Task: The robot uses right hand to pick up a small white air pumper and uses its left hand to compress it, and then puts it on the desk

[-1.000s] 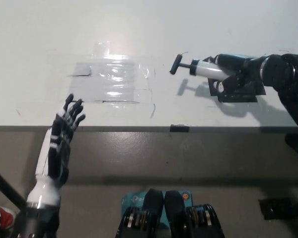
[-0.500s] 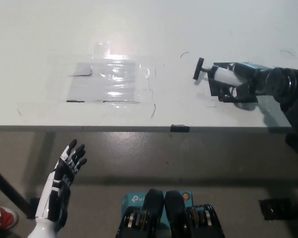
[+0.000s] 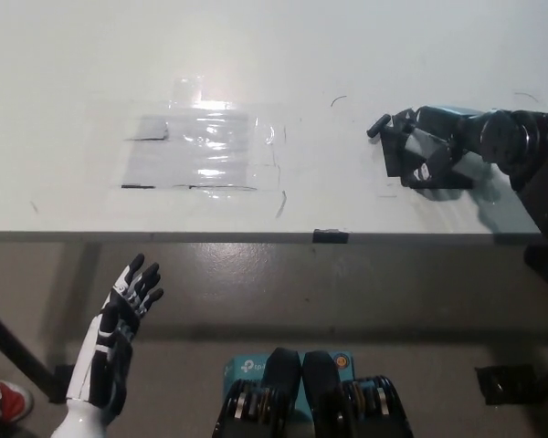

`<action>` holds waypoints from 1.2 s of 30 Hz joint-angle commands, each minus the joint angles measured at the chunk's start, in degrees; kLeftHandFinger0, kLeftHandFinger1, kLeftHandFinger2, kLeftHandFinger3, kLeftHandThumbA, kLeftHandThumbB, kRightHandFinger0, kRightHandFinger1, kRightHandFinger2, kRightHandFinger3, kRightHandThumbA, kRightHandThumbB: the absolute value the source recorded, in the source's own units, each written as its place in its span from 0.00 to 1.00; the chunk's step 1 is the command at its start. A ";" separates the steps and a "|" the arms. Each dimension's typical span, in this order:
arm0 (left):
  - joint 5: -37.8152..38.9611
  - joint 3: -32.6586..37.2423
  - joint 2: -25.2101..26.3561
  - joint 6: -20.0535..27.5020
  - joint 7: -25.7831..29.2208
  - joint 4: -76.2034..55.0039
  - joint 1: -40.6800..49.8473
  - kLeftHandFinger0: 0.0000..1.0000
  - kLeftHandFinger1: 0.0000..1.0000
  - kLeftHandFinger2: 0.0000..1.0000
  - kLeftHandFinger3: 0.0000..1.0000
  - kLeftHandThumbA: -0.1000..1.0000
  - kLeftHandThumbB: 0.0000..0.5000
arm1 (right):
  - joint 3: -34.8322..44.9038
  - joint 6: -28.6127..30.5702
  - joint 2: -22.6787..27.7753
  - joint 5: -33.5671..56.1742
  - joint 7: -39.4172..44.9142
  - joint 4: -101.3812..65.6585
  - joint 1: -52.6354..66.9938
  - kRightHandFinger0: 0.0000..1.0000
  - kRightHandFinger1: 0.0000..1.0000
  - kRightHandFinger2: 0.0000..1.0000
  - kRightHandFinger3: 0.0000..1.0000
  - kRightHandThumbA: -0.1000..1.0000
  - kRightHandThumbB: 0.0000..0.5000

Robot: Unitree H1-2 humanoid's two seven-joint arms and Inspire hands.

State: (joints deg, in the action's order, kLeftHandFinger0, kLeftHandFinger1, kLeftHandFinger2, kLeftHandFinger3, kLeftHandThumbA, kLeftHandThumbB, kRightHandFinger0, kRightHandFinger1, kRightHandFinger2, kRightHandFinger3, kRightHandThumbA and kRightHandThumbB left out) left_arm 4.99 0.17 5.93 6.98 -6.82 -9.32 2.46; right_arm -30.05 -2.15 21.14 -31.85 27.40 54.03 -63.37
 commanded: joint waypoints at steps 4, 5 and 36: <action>0.38 0.36 -0.01 2.16 -0.65 -0.83 -0.73 1.00 1.00 1.00 1.00 1.00 0.57 | 3.92 2.32 1.88 3.91 2.69 -8.92 -0.99 1.00 1.00 1.00 1.00 0.83 1.00; 0.49 0.32 -0.08 2.26 -0.62 -0.76 -0.78 1.00 1.00 1.00 1.00 1.00 0.56 | 4.81 1.93 2.23 4.50 2.87 -11.58 -0.62 1.00 1.00 1.00 1.00 0.84 1.00; 2.01 -4.74 0.79 5.51 0.42 5.13 0.65 1.00 1.00 1.00 1.00 1.00 0.53 | 32.78 13.33 -17.37 23.71 -17.05 -79.38 68.45 1.00 1.00 1.00 1.00 1.00 0.39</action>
State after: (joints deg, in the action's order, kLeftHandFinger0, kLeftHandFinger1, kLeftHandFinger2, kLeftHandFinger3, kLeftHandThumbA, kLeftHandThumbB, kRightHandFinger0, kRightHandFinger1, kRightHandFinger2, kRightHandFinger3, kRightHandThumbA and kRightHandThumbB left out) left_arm 5.14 -2.87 5.89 7.35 -6.74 -4.09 2.59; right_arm -3.80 -0.49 9.01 -19.41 22.66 -18.69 -0.23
